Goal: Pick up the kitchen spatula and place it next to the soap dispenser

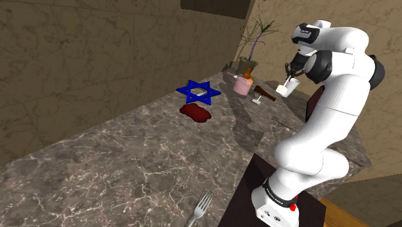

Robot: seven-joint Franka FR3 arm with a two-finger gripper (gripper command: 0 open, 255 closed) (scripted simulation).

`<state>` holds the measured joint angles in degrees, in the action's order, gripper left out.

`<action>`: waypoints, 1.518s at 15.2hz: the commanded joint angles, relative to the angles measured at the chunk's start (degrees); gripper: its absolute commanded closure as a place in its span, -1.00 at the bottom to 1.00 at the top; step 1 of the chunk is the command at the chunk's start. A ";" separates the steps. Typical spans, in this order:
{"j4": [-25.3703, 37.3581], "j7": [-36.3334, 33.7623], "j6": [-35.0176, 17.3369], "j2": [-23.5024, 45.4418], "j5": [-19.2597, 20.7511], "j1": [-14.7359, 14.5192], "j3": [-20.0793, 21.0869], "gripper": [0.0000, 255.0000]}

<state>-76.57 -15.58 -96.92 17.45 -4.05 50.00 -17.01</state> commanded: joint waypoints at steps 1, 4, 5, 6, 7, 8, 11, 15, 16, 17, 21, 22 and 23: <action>-2.06 0.08 -1.73 -0.38 0.09 -0.09 -0.01 1.00; -4.88 0.05 -4.20 -0.74 0.19 -0.27 0.03 1.00; -5.77 0.04 -5.01 -0.82 0.21 -0.33 0.04 1.00; -6.64 0.03 -5.81 -0.89 0.22 -0.37 0.06 1.00; -7.48 0.03 -6.60 -0.94 0.23 -0.42 0.07 1.00; -8.30 0.03 -7.39 -0.97 0.24 -0.46 0.09 1.00; -10.62 0.04 -9.70 -0.98 0.22 -0.56 0.13 1.00; -13.45 0.09 -12.70 -0.79 0.13 -0.65 0.20 1.00; -14.11 0.11 -13.44 -0.71 0.09 -0.66 0.22 1.00; -14.75 0.13 -14.17 -0.61 0.05 -0.67 0.24 1.00; -17.15 0.23 -17.06 -0.11 -0.14 -0.70 0.33 1.00; -17.71 0.27 -17.77 0.05 -0.20 -0.70 0.36 1.00; -18.26 0.30 -18.47 0.22 -0.27 -0.70 0.38 1.00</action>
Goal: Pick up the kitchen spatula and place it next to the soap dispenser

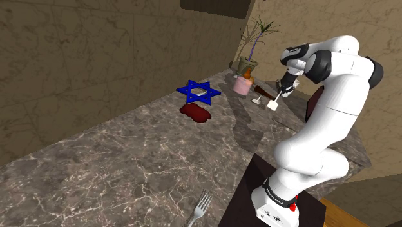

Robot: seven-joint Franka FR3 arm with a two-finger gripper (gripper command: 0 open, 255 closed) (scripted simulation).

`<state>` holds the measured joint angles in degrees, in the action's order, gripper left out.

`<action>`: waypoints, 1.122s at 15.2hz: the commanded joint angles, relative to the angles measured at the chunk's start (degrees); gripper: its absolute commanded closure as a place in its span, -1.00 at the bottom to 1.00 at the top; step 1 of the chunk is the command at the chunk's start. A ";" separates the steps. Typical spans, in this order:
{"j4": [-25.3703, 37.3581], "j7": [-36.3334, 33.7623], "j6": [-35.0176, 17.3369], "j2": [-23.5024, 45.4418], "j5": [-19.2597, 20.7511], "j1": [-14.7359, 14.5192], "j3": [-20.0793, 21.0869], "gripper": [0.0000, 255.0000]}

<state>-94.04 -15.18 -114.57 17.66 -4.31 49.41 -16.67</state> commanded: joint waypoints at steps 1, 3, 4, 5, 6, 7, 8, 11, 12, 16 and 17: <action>-1.32 -0.06 -1.52 0.19 -0.07 -0.10 0.08 1.00; -2.33 0.02 -2.91 0.58 -0.22 -0.08 0.14 1.00; -2.81 0.06 -3.60 0.80 -0.31 -0.07 0.17 1.00; -3.28 0.11 -4.28 1.02 -0.39 -0.06 0.20 1.00; -3.73 0.16 -4.97 1.26 -0.48 -0.05 0.24 1.00; -4.17 0.21 -5.64 1.51 -0.57 -0.03 0.27 1.00; -4.60 0.27 -6.32 1.77 -0.67 -0.01 0.31 1.00; -5.79 0.44 -8.31 2.61 -0.98 0.06 0.44 1.00; -6.16 0.51 -8.97 2.91 -1.10 0.08 0.49 1.00; -7.50 0.78 -11.56 4.21 -1.58 0.21 0.70 1.00; -7.80 0.86 -12.20 4.56 -1.71 0.25 0.76 1.00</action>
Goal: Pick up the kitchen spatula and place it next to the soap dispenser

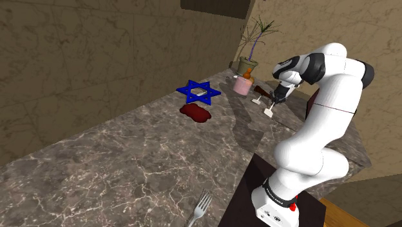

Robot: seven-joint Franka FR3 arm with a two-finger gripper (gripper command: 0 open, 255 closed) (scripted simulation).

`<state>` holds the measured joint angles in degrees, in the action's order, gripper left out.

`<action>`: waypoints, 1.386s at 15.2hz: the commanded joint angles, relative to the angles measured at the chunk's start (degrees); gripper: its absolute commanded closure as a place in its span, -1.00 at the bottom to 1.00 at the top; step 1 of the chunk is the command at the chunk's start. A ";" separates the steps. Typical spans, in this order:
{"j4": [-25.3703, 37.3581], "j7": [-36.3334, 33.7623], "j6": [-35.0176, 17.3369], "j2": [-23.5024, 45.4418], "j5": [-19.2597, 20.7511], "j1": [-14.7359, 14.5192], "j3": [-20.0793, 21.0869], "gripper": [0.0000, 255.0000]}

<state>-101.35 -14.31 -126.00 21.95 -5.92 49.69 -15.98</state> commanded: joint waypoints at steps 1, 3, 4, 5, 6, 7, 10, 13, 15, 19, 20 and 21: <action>-0.68 0.03 -1.13 0.45 -0.17 -0.01 0.10 1.00; -0.66 0.03 -1.13 0.46 -0.17 -0.01 0.10 1.00; -0.66 0.03 -1.13 0.46 -0.17 -0.01 0.10 1.00; -0.66 0.03 -1.13 0.46 -0.17 -0.01 0.10 1.00; -0.66 0.03 -1.13 0.46 -0.17 -0.01 0.10 1.00; -0.66 0.03 -1.13 0.46 -0.17 -0.01 0.10 1.00; -0.66 0.02 -1.11 0.45 -0.17 -0.01 0.10 -1.00; -0.68 0.02 -1.12 0.43 -0.16 -0.01 0.10 -1.00; -0.66 0.03 -1.13 0.46 -0.17 -0.01 0.10 -1.00; 1.84 -0.77 4.77 -3.07 1.09 -0.49 -0.41 -1.00; 1.84 -0.77 4.77 -3.07 1.09 -0.49 -0.41 -1.00; 1.83 -0.77 4.77 -3.07 1.09 -0.49 -0.41 -1.00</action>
<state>-99.76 -14.96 -121.60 18.95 -4.89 49.27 -16.40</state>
